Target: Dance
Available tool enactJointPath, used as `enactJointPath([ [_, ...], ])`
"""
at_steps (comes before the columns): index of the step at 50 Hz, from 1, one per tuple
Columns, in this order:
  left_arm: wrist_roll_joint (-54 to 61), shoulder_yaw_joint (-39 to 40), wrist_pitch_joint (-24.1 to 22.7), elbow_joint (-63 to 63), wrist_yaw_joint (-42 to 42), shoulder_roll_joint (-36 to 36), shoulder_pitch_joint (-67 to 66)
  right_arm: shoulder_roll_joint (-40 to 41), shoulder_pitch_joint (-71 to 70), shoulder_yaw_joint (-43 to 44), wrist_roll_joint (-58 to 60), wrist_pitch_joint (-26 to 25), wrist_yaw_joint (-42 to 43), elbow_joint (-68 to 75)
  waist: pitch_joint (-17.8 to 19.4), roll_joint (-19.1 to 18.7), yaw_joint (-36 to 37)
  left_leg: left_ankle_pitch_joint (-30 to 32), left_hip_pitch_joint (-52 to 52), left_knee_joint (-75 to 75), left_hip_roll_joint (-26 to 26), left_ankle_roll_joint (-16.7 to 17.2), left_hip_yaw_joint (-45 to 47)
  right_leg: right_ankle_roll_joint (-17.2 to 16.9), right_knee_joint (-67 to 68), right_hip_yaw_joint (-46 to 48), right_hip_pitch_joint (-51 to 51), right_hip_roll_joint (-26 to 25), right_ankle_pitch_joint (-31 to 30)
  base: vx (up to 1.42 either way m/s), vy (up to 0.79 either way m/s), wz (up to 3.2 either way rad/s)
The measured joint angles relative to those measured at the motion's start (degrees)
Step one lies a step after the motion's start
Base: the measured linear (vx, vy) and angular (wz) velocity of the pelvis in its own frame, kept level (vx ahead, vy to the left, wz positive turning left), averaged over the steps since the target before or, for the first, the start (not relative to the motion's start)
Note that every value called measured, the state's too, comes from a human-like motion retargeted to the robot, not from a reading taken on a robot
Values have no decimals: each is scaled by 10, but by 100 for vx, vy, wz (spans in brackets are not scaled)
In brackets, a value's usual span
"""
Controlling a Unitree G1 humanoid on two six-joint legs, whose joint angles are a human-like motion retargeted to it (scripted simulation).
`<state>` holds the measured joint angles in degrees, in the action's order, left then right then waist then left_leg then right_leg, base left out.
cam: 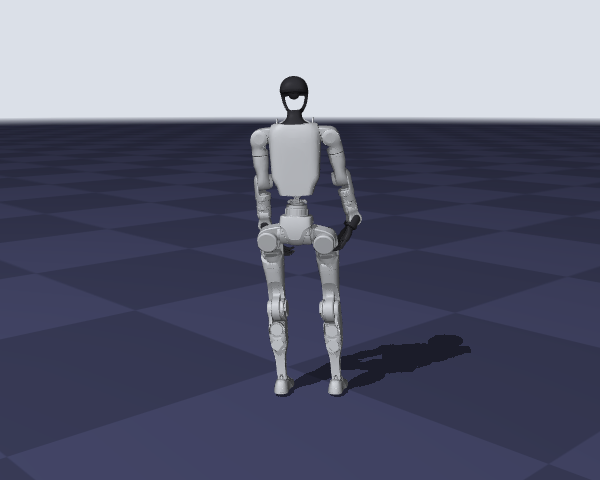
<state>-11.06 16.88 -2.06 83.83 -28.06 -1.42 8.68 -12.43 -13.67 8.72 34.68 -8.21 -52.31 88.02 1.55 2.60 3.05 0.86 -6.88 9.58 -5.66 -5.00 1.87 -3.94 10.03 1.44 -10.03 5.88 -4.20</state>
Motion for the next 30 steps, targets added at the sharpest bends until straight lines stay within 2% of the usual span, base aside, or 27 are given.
enactJointPath([
  [2,-6,7,15,1,-15,2,9,-20,-26,-28,45,5,-115,-25,-1,-5,-7,1,-8,-3,-8,-5,5,4,4,-17,-18,2,-16,-9,38,-67],
  [3,-5,9,25,3,-19,5,10,-28,-36,-40,56,14,-148,-37,-1,-8,-11,1,-10,-3,-10,-9,12,6,4,-24,-24,2,-27,-6,39,-71],
  [5,-5,19,45,6,-28,14,12,-41,-52,-55,63,31,-171,-68,2,-14,-17,4,-15,-3,-14,-15,26,7,5,-32,-36,3,-50,-5,34,-87],
  [8,-7,44,70,7,-34,30,10,-40,-67,-37,39,52,-143,-111,-3,-18,-13,2,-36,-1,-13,-21,59,-2,36,7,-62,15,-44,-15,40,-124],
  [10,-7,62,80,9,-32,44,-2,-15,-67,1,5,62,-123,-131,-16,-26,-14,-1,-55,3,-3,-21,77,11,84,24,-74,7,-3,-14,38,-120],
  [13,-15,93,90,12,-13,64,-31,55,-53,89,-86,65,-87,-146,-33,-45,-32,-4,-75,14,19,-15,81,-1,185,12,-73,-18,42,0,26,-72],
  [18,-17,127,93,16,34,77,-81,152,-24,260,-292,103,-63,-152,-50,-67,-45,-11,-85,28,38,-10,68,-4,285,26,-17,-41,70,-1,29,-24],
  [23,3,157,76,9,56,66,-126,180,4,393,-488,117,-86,-128,-54,-56,-40,-18,-78,32,26,-5,73,-12,214,19,83,-60,67,-1,21,-32],
  [25,16,164,61,7,68,59,-138,176,18,431,-534,113,-92,-112,-57,-46,-43,-20,-79,35,16,-5,83,13,145,26,116,-59,67,-12,24,-32],
  [27,26,170,45,6,88,52,-146,166,33,461,-565,113,-88,-95,-58,-35,-49,-21,-86,47,6,-7,91,22,92,2,134,-65,83,-16,21,-27],
  [30,33,174,28,8,127,42,-147,152,56,502,-605,110,-76,-75,-62,-23,-62,-25,-107,77,-3,-7,97,27,36,18,153,-53,109,-24,20,-3],
])
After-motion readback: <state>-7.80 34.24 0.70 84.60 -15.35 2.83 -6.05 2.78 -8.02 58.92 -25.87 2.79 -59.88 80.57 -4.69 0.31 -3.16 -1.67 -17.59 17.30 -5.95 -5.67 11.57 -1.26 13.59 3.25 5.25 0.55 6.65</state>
